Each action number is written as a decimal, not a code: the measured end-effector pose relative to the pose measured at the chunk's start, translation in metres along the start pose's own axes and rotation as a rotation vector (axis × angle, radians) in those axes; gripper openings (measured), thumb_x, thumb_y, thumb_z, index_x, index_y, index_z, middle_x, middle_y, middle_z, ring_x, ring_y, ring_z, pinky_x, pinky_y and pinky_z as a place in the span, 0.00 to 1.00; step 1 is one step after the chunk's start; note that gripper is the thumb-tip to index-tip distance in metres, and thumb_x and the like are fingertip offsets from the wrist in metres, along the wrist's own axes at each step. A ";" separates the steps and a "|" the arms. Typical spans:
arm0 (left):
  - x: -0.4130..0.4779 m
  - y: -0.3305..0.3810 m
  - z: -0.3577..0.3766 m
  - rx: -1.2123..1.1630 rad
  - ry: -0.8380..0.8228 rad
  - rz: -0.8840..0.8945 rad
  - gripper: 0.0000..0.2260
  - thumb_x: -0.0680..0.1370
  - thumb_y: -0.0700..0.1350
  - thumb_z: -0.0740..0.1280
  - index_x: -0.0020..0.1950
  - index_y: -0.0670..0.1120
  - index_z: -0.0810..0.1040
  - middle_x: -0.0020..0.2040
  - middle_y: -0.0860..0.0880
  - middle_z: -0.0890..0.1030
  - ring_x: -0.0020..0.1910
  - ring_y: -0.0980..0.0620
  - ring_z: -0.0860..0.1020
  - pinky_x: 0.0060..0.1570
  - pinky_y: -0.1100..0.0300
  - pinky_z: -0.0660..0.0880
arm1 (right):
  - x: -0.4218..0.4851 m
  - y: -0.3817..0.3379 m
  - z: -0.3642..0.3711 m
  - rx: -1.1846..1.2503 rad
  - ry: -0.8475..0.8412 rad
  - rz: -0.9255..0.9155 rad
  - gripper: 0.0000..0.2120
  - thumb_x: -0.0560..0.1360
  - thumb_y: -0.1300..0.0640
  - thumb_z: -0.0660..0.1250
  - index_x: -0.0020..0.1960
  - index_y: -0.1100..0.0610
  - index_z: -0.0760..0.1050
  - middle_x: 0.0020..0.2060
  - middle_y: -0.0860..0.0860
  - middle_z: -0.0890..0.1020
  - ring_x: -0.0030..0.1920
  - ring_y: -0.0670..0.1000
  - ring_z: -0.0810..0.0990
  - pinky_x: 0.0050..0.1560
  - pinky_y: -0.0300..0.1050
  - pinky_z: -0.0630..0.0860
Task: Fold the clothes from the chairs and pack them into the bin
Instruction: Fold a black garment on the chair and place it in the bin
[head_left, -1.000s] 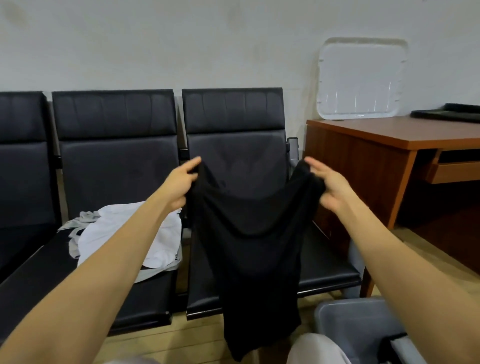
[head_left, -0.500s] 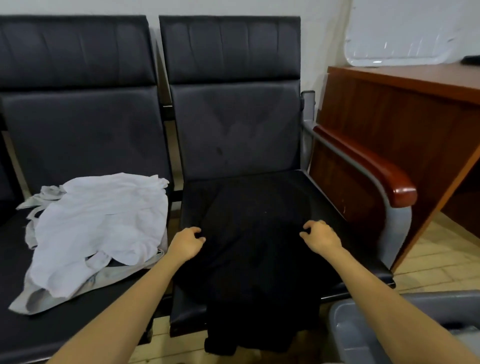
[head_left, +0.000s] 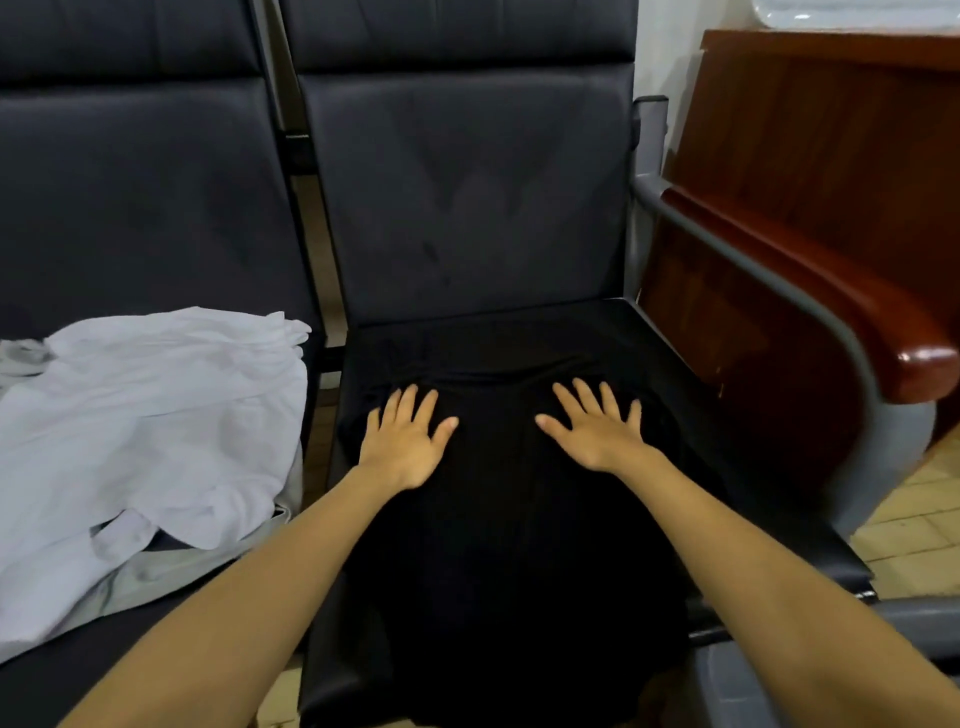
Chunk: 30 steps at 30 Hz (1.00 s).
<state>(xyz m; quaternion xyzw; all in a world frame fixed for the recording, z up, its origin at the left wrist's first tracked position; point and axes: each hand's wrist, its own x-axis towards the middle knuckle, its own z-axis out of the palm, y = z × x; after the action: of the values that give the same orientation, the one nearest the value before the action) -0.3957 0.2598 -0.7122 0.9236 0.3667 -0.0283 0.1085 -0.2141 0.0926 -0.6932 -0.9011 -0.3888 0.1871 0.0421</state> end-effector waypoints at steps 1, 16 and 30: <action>0.014 -0.002 0.001 -0.005 0.061 0.014 0.27 0.82 0.60 0.46 0.79 0.50 0.52 0.79 0.48 0.51 0.78 0.47 0.47 0.75 0.49 0.48 | 0.013 0.003 0.002 -0.007 0.060 -0.009 0.32 0.79 0.33 0.42 0.78 0.44 0.42 0.78 0.46 0.42 0.77 0.53 0.37 0.74 0.62 0.37; -0.004 0.026 -0.025 0.212 0.330 0.202 0.20 0.83 0.52 0.53 0.73 0.45 0.65 0.68 0.46 0.68 0.64 0.45 0.69 0.62 0.53 0.64 | 0.006 -0.001 0.001 0.125 0.489 -0.331 0.13 0.79 0.50 0.63 0.58 0.55 0.78 0.56 0.50 0.76 0.60 0.53 0.71 0.62 0.48 0.69; 0.034 0.023 -0.022 0.168 0.086 0.124 0.21 0.84 0.49 0.52 0.76 0.43 0.58 0.74 0.41 0.61 0.70 0.41 0.64 0.68 0.52 0.62 | 0.056 -0.004 -0.014 0.099 0.115 -0.230 0.25 0.83 0.48 0.53 0.77 0.56 0.57 0.77 0.54 0.57 0.77 0.54 0.54 0.75 0.45 0.51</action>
<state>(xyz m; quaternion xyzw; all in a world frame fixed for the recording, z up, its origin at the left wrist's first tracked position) -0.3563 0.2713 -0.6908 0.9507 0.3094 -0.0124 0.0164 -0.1762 0.1363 -0.6968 -0.8567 -0.4766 0.1483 0.1300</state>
